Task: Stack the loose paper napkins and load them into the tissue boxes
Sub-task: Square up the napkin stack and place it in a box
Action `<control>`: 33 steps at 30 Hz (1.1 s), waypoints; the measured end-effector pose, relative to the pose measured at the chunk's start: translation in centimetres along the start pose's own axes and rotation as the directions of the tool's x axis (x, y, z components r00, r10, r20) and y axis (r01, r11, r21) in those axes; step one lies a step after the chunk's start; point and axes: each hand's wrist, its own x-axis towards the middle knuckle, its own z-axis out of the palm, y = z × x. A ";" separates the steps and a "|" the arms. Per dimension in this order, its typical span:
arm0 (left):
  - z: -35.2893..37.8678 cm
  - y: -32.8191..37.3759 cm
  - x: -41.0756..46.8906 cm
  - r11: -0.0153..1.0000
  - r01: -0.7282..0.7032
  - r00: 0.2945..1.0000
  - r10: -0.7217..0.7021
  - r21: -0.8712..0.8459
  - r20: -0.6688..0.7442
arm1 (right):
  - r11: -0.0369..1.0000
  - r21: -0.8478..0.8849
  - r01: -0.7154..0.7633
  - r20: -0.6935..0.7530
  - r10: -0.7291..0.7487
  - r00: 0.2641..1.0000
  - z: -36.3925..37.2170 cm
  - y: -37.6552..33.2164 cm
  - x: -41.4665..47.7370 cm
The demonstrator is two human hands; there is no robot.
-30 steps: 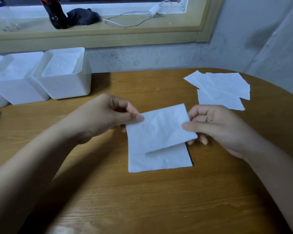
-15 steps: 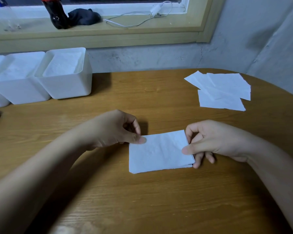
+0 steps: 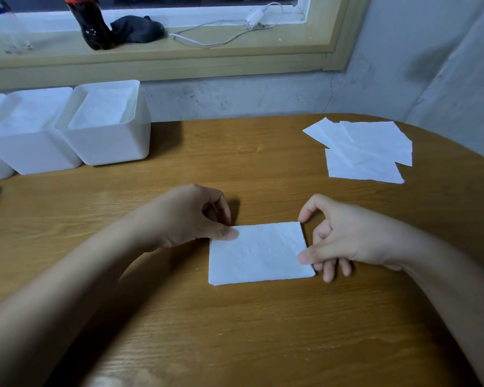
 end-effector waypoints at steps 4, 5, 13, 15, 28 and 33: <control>-0.2 0.0 -0.2 0.999 -0.001 0.999 0.003 0.045 -0.033 | 0.993 -0.106 0.052 -0.060 -0.058 0.996 -0.1 -0.2 -0.1; -0.2 0.0 -0.4 0.998 -0.008 1.000 0.009 0.059 -0.025 | 0.984 -0.157 0.078 -0.110 -0.096 0.989 -0.1 -0.3 0.0; 0.4 0.7 -0.6 0.978 -0.050 0.997 0.062 0.203 -0.050 | 0.918 -0.369 0.146 -0.279 -0.259 0.925 1.3 0.1 0.7; 0.4 0.8 -0.6 0.979 -0.052 0.997 0.063 0.197 -0.051 | 0.906 -0.399 0.141 -0.266 -0.262 0.928 1.6 -0.1 0.7; -0.3 0.5 -0.8 0.986 -0.126 0.991 0.120 0.111 0.056 | 0.938 -0.278 0.208 -0.191 -0.266 0.945 1.6 -0.5 1.1; -1.9 0.6 -1.7 0.989 -0.143 0.990 0.143 0.046 0.010 | 0.937 -0.235 0.257 -0.180 -0.302 0.936 0.8 -1.4 1.8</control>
